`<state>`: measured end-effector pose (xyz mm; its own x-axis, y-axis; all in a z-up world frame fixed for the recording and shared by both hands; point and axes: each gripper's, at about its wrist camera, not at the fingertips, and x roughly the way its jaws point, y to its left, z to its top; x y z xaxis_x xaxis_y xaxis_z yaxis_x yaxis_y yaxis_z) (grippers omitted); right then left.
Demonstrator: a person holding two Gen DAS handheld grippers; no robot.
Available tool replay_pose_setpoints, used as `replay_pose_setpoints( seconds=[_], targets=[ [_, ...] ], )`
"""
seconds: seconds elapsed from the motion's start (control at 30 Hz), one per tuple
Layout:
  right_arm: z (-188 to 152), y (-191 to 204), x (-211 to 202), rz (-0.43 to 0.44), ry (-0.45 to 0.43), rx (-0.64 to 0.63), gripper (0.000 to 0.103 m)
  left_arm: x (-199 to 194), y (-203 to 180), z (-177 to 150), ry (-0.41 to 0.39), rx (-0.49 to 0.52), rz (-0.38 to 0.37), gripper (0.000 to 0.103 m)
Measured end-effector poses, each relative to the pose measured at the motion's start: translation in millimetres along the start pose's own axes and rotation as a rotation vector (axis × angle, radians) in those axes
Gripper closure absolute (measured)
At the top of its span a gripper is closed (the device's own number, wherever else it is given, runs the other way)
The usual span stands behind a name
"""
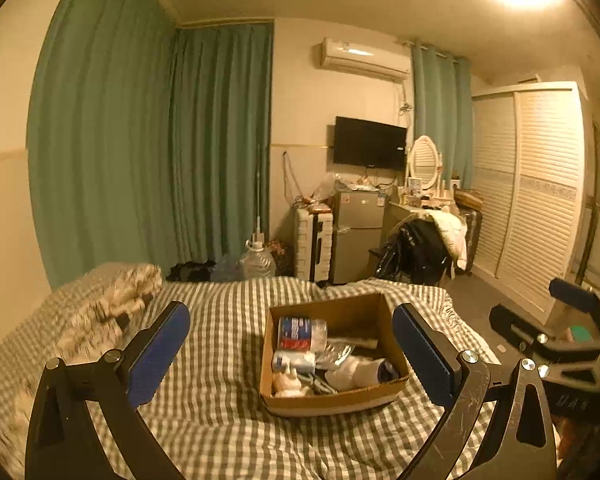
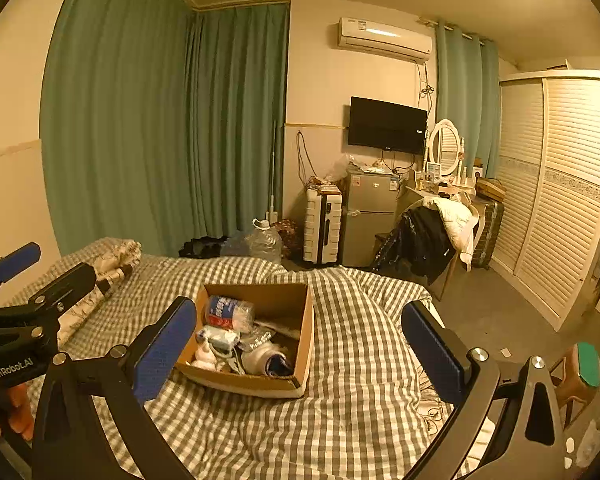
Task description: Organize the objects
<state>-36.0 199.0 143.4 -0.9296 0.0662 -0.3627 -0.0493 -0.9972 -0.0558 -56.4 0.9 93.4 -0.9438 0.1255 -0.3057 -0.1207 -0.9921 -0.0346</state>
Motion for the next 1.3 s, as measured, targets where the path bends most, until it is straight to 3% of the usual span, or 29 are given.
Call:
replay_pose_setpoints(
  seconds=[0.13,0.23,0.33,0.63,1.3],
  targets=[
    [-39.8,-3.0,28.9,-0.049,-0.021,-0.021,0.000,20.1,6.2,-47.6,0.019,-0.050,0.064,0.000],
    [-66.5,-5.9,56.2,-0.073,0.002,-0.021,0.000,41.8,10.8,-79.1,0.087,-0.051,0.086,0.000],
    [-79.1,-8.4,76.8,-0.029,0.043,0.016,0.000,56.7,13.0,-94.4,0.136,-0.039,0.107,0.000],
    [-92.5,-6.5,93.5,-0.034,0.095,0.008,0.000,54.2,9.1,-95.5,0.122,-0.024,0.101,0.000],
    [-96.5,-0.6,87.9,-0.027,0.086,-0.019,0.000,53.3,10.0,-96.5,0.136,-0.033,0.084,0.000]
  ],
)
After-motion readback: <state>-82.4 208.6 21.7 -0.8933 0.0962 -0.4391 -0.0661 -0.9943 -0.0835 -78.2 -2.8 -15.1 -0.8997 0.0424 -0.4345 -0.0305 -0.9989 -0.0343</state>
